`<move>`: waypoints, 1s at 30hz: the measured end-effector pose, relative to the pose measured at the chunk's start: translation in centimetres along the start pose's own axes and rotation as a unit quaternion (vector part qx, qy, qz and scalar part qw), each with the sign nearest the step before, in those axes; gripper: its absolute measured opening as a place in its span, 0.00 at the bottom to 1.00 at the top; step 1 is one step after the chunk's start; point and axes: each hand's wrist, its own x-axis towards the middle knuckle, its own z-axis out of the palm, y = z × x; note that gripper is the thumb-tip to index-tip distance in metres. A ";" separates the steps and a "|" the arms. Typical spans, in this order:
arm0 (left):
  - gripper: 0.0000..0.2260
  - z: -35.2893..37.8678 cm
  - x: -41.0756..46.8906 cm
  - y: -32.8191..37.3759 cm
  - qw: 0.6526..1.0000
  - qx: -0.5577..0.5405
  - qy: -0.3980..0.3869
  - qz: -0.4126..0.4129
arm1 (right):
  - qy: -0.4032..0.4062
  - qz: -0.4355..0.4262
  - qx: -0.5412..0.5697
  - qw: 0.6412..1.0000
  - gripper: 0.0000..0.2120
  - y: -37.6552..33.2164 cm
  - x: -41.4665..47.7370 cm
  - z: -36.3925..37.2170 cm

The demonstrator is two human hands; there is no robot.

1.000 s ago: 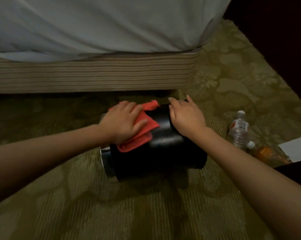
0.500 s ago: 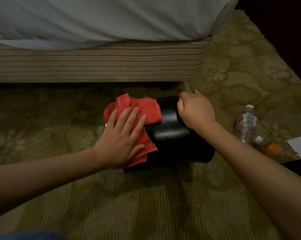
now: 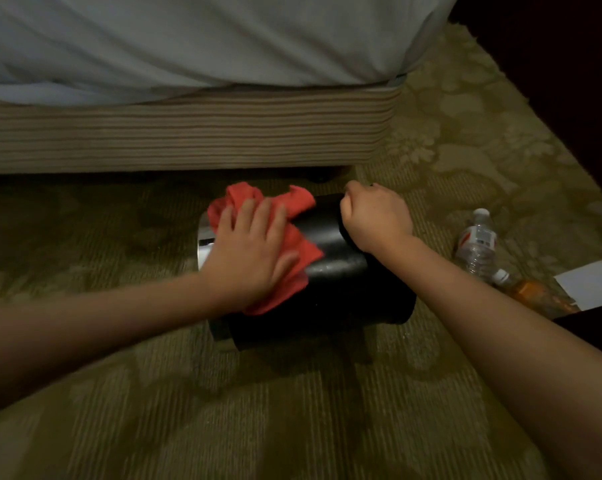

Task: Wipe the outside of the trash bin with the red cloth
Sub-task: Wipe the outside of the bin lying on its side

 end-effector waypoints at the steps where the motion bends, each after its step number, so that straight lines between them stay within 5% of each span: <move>1: 0.34 0.4 -1.8 0.9 0.998 0.034 0.025 0.044 | -0.001 0.004 -0.003 1.000 0.12 0.0 -0.1 0.1; 4: 0.36 2.2 -5.9 2.7 0.964 0.149 0.046 0.214 | 0.014 0.004 -0.001 1.000 0.12 -0.1 -0.5 -0.1; 7: 0.33 2.5 -5.3 2.1 0.952 0.166 0.045 0.254 | 0.027 0.002 -0.006 1.000 0.12 -0.1 -0.3 0.2; 12: 0.31 0.1 2.6 -0.4 0.997 -0.004 -0.041 0.064 | 0.006 0.011 -0.020 1.000 0.14 0.0 0.8 0.5; 17: 0.27 0.1 9.7 -3.1 0.968 -0.142 -0.204 -0.043 | 0.008 0.013 -0.004 1.000 0.14 0.1 0.6 0.3; 24: 0.34 -0.3 1.3 0.9 0.999 -0.014 0.000 0.029 | 0.002 0.032 0.011 0.999 0.15 0.2 0.5 0.4; 30: 0.38 -0.8 1.5 -0.1 0.998 -0.006 -0.020 0.063 | -0.110 -0.103 -0.023 0.988 0.19 2.5 0.8 -1.0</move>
